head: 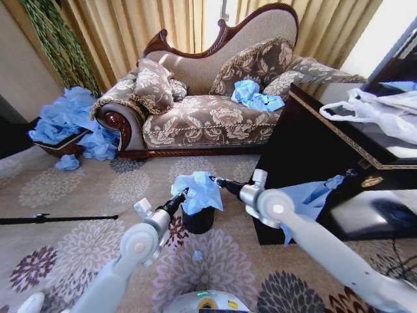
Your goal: Place a garbage bag over the trash bin.
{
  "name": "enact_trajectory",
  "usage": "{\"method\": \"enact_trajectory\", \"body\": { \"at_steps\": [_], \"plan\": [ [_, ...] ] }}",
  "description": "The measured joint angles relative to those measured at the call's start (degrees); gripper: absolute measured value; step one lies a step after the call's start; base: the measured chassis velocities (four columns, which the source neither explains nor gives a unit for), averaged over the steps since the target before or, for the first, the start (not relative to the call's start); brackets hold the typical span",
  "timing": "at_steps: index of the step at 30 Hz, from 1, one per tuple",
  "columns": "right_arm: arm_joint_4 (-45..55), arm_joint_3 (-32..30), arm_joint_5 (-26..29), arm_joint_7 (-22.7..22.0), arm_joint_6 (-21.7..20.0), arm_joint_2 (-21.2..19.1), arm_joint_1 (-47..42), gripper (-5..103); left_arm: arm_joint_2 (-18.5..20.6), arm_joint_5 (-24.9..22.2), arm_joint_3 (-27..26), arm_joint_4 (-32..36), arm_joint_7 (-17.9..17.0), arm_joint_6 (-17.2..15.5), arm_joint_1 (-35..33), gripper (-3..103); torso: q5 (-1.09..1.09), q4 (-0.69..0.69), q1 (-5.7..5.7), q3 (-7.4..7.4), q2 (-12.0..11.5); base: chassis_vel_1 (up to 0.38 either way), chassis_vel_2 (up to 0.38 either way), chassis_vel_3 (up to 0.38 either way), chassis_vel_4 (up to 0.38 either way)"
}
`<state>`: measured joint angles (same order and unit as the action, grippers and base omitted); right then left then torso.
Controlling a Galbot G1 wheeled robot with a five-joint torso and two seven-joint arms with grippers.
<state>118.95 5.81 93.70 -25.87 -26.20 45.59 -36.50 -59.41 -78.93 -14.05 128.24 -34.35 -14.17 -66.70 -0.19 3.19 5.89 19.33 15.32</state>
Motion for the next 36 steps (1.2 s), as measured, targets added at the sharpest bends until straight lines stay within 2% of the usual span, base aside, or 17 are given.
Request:
{"method": "enact_trajectory", "body": {
  "at_steps": [2,4,7,11,14,16,17,19,21,22,24,25,27,29,33,34,36],
  "plan": [
    [1.11,-1.84,-0.73,1.02,-0.15,-0.57,-1.95,47,-0.03,0.00,0.20,-0.38,0.00,-0.01,0.45,0,0.02,-0.02,0.00,0.00,0.00,0.000,0.000,0.000,0.000],
    [1.79,-2.62,-0.81,1.02,0.03,-0.66,-2.38,47,-0.02,0.00,0.25,-0.42,0.01,-0.05,0.48,0,0.00,-0.02,0.00,0.00,0.00,0.000,0.000,0.000,0.000],
    [3.75,-3.75,-0.57,0.92,0.34,-1.20,-1.49,63,0.09,0.72,0.39,-0.62,0.82,-0.28,0.00,0,0.00,-0.03,0.00,0.00,0.00,0.000,0.000,0.000,0.000],
    [5.74,-3.84,0.20,0.04,0.36,-1.52,0.62,74,0.09,1.39,0.46,-0.74,1.67,-0.40,-0.55,0,-0.02,-0.04,0.00,0.00,0.00,0.000,0.000,0.000,0.000],
    [8.01,-1.51,0.79,-0.93,0.42,-1.30,3.52,90,-0.09,3.20,0.55,-0.90,2.72,-0.55,-1.39,0,-0.02,-0.01,0.00,0.00,0.00,0.000,0.000,0.000,0.000],
    [8.20,-0.40,0.84,-1.23,0.53,-0.90,4.09,90,-0.11,3.84,0.55,-0.90,3.19,-0.58,-1.72,0,-0.02,-0.01,0.00,0.00,0.00,0.000,0.000,0.000,0.000],
    [8.12,1.89,0.86,-1.87,0.76,0.34,5.09,96,-0.09,4.68,0.50,-0.91,3.78,-0.67,-2.23,0,-0.01,-0.02,0.00,0.00,0.00,0.000,0.000,0.000,0.000],
    [7.64,3.88,0.85,-2.51,1.18,1.84,5.84,92,-0.01,5.39,0.37,-0.89,4.27,-0.74,-2.70,0,-0.01,-0.04,0.00,0.00,0.00,0.000,0.000,0.000,0.000],
    [5.70,7.04,1.23,-4.45,2.11,5.07,7.00,82,0.24,6.22,0.15,-0.58,4.80,-0.94,-3.52,0,-0.01,-0.05,0.00,0.00,0.00,0.000,0.000,0.000,0.000],
    [5.70,7.04,1.23,-4.45,2.11,5.07,7.00,82,0.24,6.22,0.15,-0.58,4.80,-0.94,-3.52,0,-0.01,-0.05,0.00,0.00,0.00,0.000,0.000,0.000,0.000],
    [2.57,9.16,3.96,-6.26,2.66,8.24,8.04,70,0.61,7.86,-0.26,0.30,6.09,-1.03,-4.65,0,0.00,-0.04,0.00,0.00,0.00,0.000,0.000,0.000,0.000],
    [2.57,9.16,3.96,-6.26,2.66,8.24,8.04,70,0.61,7.86,-0.26,0.30,6.09,-1.03,-4.65,0,0.00,-0.04,0.00,0.00,0.00,0.000,0.000,0.000,0.000],
    [0.43,10.20,8.71,-9.00,2.93,10.37,9.15,54,0.68,9.15,-0.45,1.11,6.95,-1.04,-5.48,0,-0.01,-0.03,0.00,0.00,0.00,0.000,0.000,0.000,0.000],
    [-0.59,10.71,10.58,-10.27,2.95,11.24,9.66,54,0.60,9.53,-0.48,1.38,7.18,-1.04,-5.67,0,-0.01,-0.03,0.00,0.00,0.00,0.000,0.000,0.000,0.000],
    [-5.52,12.26,12.10,-11.63,2.63,13.13,11.01,32,0.03,10.13,-0.55,2.11,7.53,-1.02,-5.93,0,-0.01,-0.02,0.00,0.00,0.00,0.000,0.000,0.000,0.000],
    [-5.52,12.26,12.10,-11.63,2.63,13.13,11.01,32,0.03,10.13,-0.55,2.11,7.53,-1.02,-5.93,0,-0.01,-0.02,0.00,0.00,0.00,0.000,0.000,0.000,0.000],
    [-8.08,12.96,11.52,-11.58,1.97,13.47,11.89,21,-0.16,10.40,-0.58,2.44,7.72,-0.96,-6.17,0,0.00,-0.03,0.00,0.00,0.00,0.000,0.000,0.000,0.000]
  ]
}}
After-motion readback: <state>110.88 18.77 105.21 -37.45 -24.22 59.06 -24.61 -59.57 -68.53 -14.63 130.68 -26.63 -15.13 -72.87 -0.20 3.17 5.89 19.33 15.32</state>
